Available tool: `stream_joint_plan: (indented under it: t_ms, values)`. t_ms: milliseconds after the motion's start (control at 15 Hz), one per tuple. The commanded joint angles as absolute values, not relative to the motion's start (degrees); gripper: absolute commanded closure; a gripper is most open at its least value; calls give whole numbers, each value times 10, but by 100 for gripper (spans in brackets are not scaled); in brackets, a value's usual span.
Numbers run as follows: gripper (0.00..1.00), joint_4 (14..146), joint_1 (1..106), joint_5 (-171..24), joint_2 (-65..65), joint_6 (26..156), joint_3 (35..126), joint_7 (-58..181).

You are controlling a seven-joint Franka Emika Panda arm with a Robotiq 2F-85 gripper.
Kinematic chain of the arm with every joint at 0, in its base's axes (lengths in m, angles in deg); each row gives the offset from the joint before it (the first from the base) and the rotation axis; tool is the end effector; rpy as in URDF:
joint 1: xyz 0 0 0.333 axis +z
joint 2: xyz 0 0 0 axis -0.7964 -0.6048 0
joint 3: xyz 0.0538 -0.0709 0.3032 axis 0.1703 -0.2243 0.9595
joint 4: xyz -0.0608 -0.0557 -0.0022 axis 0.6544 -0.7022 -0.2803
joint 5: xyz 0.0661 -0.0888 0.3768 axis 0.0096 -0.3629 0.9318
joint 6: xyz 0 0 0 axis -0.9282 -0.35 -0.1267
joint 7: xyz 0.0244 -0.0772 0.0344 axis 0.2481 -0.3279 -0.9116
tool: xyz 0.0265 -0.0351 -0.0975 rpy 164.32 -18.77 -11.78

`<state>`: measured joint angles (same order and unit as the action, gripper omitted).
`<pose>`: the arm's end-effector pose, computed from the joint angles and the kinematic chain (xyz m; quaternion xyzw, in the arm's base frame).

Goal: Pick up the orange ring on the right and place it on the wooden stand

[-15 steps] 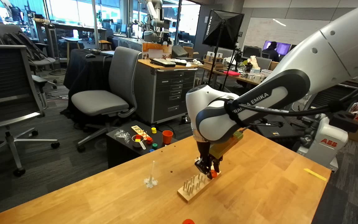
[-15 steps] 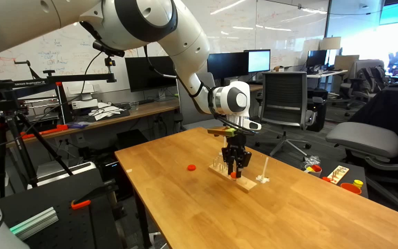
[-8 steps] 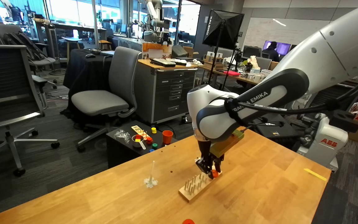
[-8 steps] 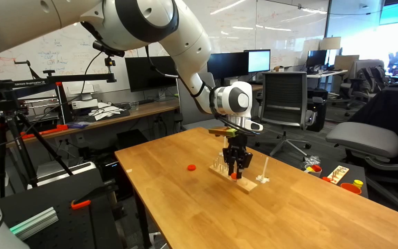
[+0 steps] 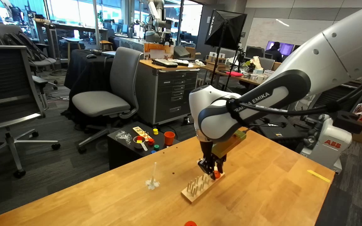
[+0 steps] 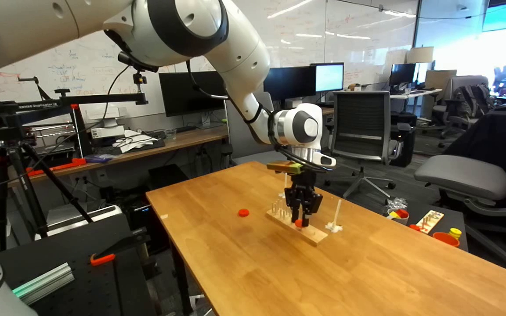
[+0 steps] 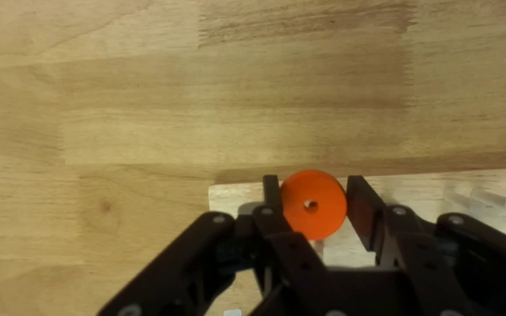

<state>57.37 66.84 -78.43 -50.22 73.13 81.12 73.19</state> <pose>0.6831 0.1301 0.0339 0.9819 -0.0005 -0.1467 0.1200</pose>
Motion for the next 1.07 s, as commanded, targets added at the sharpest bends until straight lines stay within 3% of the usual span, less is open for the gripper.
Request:
stream_joint_plan:
  t_ms: [0,1000]
  values:
    - [83,533,663,-777,-529,711,815,736]
    - [83,528,653,-764,-544,689,820,738]
